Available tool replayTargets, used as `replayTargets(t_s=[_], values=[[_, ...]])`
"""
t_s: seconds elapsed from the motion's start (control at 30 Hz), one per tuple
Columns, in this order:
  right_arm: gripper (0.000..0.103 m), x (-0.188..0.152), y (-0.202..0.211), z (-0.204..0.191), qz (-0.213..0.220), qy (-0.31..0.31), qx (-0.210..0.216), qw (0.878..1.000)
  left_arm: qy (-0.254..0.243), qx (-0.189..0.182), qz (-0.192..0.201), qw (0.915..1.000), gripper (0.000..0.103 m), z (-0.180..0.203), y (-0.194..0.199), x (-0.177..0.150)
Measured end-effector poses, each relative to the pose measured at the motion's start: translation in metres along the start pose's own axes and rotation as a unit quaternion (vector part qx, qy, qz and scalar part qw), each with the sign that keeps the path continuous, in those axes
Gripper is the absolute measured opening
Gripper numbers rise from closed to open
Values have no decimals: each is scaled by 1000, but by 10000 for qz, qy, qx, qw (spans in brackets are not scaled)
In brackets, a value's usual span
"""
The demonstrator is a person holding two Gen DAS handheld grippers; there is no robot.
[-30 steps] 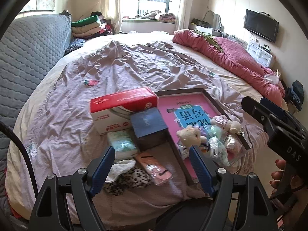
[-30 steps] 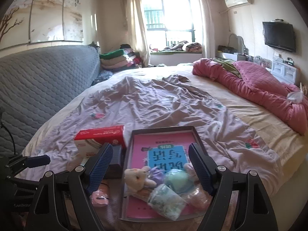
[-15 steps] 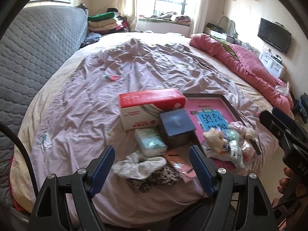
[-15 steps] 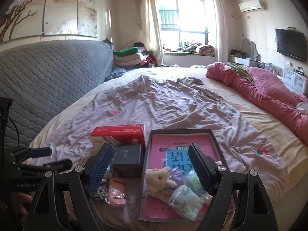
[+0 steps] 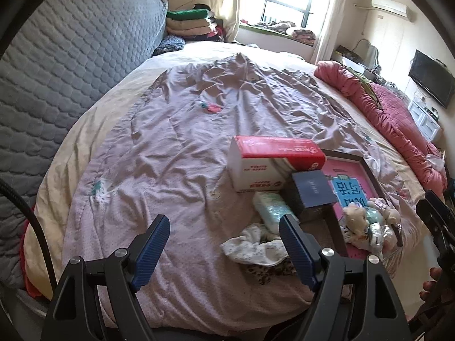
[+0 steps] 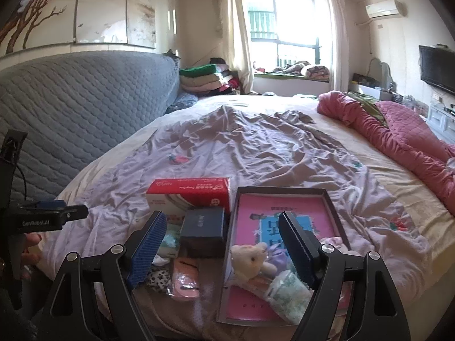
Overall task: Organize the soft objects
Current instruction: 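Move both open tools back toward the pile beside the tray, then grasp the pink clear bag with the right tool while the left tool reaches toward the white floral cloth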
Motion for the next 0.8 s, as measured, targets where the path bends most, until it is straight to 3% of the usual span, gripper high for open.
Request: replayTargets(t_s=[0.43, 0.6, 0.8], values=[[82, -16, -19, -22, -317, 419, 278, 9982, 175, -183, -324, 9992, 79, -12, -22, -15], [82, -37, -34, -44, -742, 1134, 436, 9898, 179, -252, -529, 9981, 79, -9, -39, -24], [82, -67, -52, -63, -1071, 1939, 307, 9747, 134, -292, -729, 9968, 79, -6, -57, -33]])
Point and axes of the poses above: each gripper's, at about its wrist camera, not at the fingertips, and y roughly against the way its jaws point, z to its right, x to its top, the point moved 1 cm from there along -y, roughly the way its jaws point, and after that the axes turned 11 degrees about -x, right-handed, at the moved point
